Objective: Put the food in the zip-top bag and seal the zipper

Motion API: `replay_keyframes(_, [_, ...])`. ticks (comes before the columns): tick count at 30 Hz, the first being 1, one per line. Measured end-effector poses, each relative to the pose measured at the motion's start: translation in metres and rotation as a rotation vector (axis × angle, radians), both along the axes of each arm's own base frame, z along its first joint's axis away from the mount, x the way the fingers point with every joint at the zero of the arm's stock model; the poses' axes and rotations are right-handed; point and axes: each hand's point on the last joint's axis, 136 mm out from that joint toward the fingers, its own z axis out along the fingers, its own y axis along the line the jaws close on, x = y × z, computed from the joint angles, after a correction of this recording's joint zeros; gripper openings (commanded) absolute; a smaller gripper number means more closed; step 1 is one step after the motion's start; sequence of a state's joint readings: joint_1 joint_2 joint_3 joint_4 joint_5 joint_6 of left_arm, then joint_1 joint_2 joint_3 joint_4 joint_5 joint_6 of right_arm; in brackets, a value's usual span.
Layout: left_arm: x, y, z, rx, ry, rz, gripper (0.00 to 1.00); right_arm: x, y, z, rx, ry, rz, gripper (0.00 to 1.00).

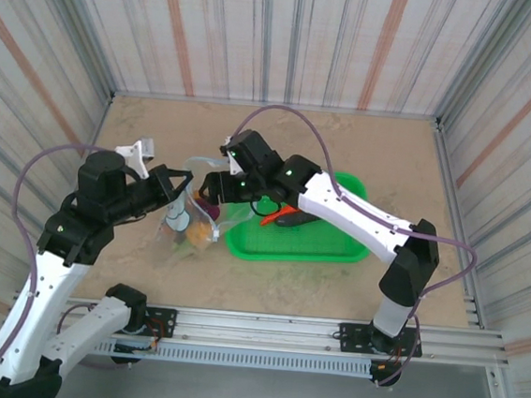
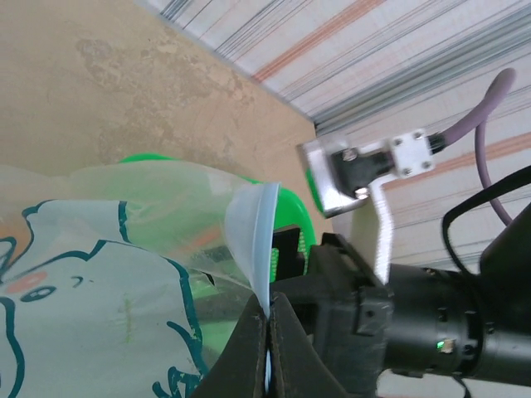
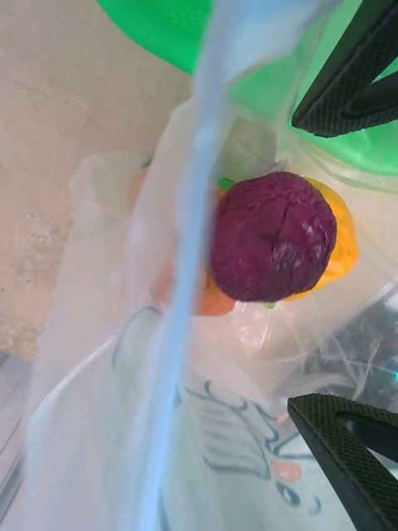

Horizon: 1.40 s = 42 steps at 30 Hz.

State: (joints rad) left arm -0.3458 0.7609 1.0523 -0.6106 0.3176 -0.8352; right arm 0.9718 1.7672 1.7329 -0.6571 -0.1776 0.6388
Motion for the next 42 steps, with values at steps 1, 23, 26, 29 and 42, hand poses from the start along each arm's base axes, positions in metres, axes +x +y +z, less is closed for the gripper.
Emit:
replay_keyframes(1, [0.001, 0.000, -0.003, 0.002, 0.008, 0.001, 0.00, 0.003, -0.001, 0.006, 0.007, -0.005, -0.002, 0.80])
replay_keyframes(23, [0.020, -0.008, -0.064, 0.002, 0.115, 0.009, 0.00, 0.029, -0.182, 0.011, -0.063, -0.035, -0.532, 0.53])
replay_keyframes(26, [0.019, -0.010, -0.057, -0.015, 0.112, 0.002, 0.00, 0.026, -0.212, -0.031, -0.145, 0.049, -0.684, 0.46])
replay_keyframes(29, [0.018, -0.010, -0.057, -0.025, 0.123, 0.003, 0.00, 0.026, -0.225, -0.063, -0.186, 0.148, -0.787, 0.45])
replay_keyframes(42, [0.011, -0.002, -0.072, 0.019, 0.191, 0.037, 0.00, 0.059, -0.224, -0.133, -0.097, 0.399, -1.123, 0.49])
